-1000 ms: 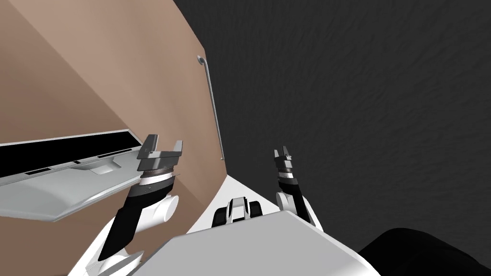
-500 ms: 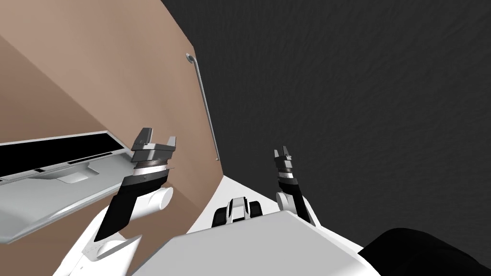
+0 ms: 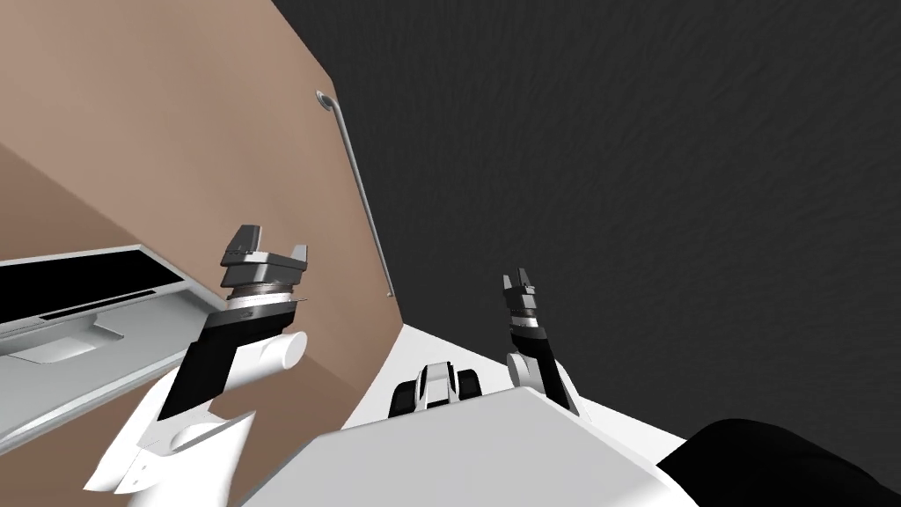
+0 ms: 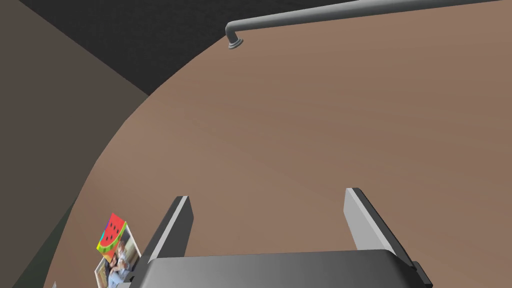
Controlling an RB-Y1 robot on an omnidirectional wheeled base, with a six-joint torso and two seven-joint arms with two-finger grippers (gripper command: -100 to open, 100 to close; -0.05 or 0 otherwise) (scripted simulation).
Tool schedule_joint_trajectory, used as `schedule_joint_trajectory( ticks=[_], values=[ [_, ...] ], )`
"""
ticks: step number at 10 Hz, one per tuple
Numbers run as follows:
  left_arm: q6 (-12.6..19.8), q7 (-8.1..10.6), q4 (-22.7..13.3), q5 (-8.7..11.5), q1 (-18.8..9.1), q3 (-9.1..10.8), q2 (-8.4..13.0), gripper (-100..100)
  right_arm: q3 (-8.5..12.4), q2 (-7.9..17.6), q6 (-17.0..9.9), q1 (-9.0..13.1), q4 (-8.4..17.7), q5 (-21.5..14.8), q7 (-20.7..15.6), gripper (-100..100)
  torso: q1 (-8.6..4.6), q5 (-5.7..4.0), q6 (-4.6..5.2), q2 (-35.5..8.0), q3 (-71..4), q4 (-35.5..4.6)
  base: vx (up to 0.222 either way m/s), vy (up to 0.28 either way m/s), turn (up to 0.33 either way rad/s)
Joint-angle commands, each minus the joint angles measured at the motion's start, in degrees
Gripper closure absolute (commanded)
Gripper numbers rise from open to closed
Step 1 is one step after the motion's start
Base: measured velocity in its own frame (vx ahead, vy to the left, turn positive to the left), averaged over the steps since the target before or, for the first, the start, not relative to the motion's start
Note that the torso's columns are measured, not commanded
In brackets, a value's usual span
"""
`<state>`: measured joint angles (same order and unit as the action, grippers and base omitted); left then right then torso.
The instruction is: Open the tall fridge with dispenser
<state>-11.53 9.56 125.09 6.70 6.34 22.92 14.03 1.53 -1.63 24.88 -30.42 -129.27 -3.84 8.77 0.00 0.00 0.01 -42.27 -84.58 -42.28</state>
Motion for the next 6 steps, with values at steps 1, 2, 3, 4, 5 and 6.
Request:
schedule_joint_trajectory(
  ticks=[1,2,3,4,5,6],
  values=[
    [3.80,0.15,-1.19,0.96,-2.97,3.30,0.84,-100,0.01,0.00,0.00,-0.01,0.00,0.00,0.00,0,0.03,0.00,-0.04,0.01,-0.01,0.00,-0.024,-0.024,-0.179],
    [5.61,0.27,-2.22,1.53,-4.90,5.21,1.36,-100,0.00,0.00,0.00,0.00,0.00,0.00,0.00,0,0.00,0.00,0.01,-0.01,0.00,0.00,-0.036,-0.041,-0.256],
    [7.51,0.43,-3.32,2.08,-6.76,6.88,1.90,-100,0.00,0.00,0.00,0.00,0.00,0.00,0.00,0,-0.07,-0.02,0.00,-0.04,0.02,-0.01,-0.031,-0.046,-0.248],
    [8.22,0.43,-3.32,2.08,-6.79,7.53,1.90,-100,0.00,0.00,0.00,0.00,0.00,0.00,0.00,0,-0.06,-0.02,-0.01,-0.02,0.02,-0.01,-0.016,-0.034,-0.084],
    [10.16,0.65,-4.52,2.62,-8.63,9.62,2.47,-100,0.01,0.00,0.00,-0.01,0.00,0.00,0.00,0,0.03,0.00,-0.07,0.00,0.01,0.00,-0.013,-0.037,-0.138],
    [11.89,0.91,-5.81,3.12,-10.41,11.55,3.07,-100,0.00,0.00,0.00,-0.01,0.00,0.00,0.00,0,0.02,0.01,0.00,0.00,0.00,0.00,-0.013,-0.041,-0.286]
  ],
)
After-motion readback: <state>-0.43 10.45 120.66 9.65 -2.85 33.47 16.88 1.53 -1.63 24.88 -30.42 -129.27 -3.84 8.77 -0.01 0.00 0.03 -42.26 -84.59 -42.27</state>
